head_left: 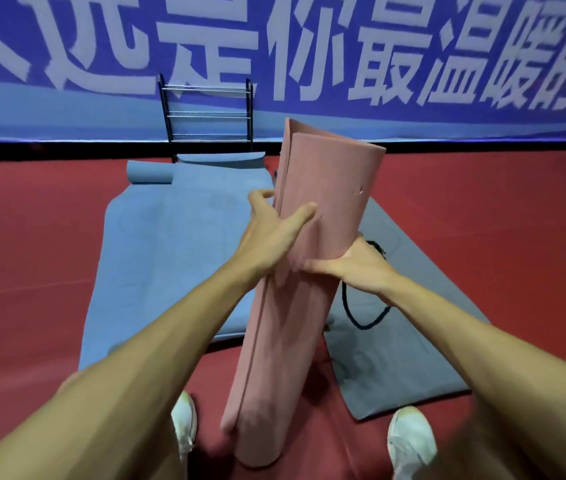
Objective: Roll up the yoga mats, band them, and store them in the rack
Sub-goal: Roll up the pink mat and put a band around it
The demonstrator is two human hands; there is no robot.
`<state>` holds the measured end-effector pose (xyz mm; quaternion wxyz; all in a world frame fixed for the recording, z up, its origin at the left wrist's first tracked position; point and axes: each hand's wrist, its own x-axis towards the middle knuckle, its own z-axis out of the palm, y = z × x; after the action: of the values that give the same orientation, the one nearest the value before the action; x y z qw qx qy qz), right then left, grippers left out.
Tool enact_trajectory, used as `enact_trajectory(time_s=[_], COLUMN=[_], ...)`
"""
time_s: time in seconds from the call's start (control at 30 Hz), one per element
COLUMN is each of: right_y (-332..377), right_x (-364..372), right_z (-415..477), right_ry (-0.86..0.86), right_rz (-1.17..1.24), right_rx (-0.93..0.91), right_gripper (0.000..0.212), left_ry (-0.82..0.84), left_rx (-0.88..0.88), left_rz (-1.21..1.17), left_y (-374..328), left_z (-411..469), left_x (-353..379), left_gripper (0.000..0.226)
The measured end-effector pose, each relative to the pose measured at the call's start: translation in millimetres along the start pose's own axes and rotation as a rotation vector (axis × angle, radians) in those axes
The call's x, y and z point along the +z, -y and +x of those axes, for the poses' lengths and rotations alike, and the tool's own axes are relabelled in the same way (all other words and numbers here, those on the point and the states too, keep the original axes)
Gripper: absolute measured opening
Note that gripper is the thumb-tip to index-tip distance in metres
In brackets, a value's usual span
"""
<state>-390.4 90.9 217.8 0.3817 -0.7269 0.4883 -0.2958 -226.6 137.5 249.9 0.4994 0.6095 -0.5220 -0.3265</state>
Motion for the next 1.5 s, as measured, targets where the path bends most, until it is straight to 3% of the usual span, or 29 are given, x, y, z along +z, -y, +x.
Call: enact_trajectory(time_s=[0.1,0.23,0.4,0.47,0.57,0.63,0.7,0.8,0.9,0.97,1.03,1.2,1.37,1.43,1.5], right_y=[-7,-19,-14,-5,10,18,24,42,87,123,150,158,153,154,157], right_x=[3,6,6,1,-16,-27,-35,-44,-52,-50,-38,-15,-26,-27,-24], right_z=[10,29,18,7,-5,-11,-16,-14,-8,-6,-6,-4,-8,-9,-10], right_ry=[-0.001,-0.01,0.021,0.099,0.299,0.331,0.249,-0.04,-0.135,-0.069,-0.017,-0.153,-0.185,-0.173,-0.162], right_rz=[0.011,-0.115,-0.214,-0.241,-0.247,-0.173,-0.067,0.045,0.115,0.047,-0.037,-0.198,-0.176,-0.179,-0.209], right_rx=[-0.007,0.055,0.106,0.105,0.093,0.093,0.098,-0.014,-0.135,-0.166,-0.16,-0.131,-0.052,-0.033,-0.033], right_gripper=[0.075,0.116,0.117,0.105,0.07,0.065,0.058,0.042,0.073,0.101,0.111,0.109,0.102,0.103,0.1], left_ry=[-0.072,-0.208,-0.198,-0.208,-0.205,-0.188,-0.171,-0.171,-0.166,-0.14,-0.099,-0.061,0.281,0.232,0.074], left_rx=[0.001,0.094,0.128,0.166,0.211,0.239,0.238,0.22,0.226,0.247,0.274,0.321,0.269,0.248,0.238], left_rz=[0.108,0.25,0.132,0.157,0.171,0.155,0.105,0.049,0.037,0.035,0.019,-0.013,-0.118,-0.055,-0.026], left_y=[-7,-10,-11,-9,-8,-8,-9,-7,-3,-3,-4,-7,-17,-20,-21], left_z=[12,25,21,16,8,4,-1,-4,-4,-5,-8,-11,-11,-14,-16], left_x=[13,25,14,3,-20,-36,-51,-64,-69,-67,-59,-46,-53,-45,-32], left_gripper=[0.114,0.108,0.101,0.11,0.116,0.111,0.109,0.104,0.099,0.102,0.106,0.11,0.119,0.119,0.116])
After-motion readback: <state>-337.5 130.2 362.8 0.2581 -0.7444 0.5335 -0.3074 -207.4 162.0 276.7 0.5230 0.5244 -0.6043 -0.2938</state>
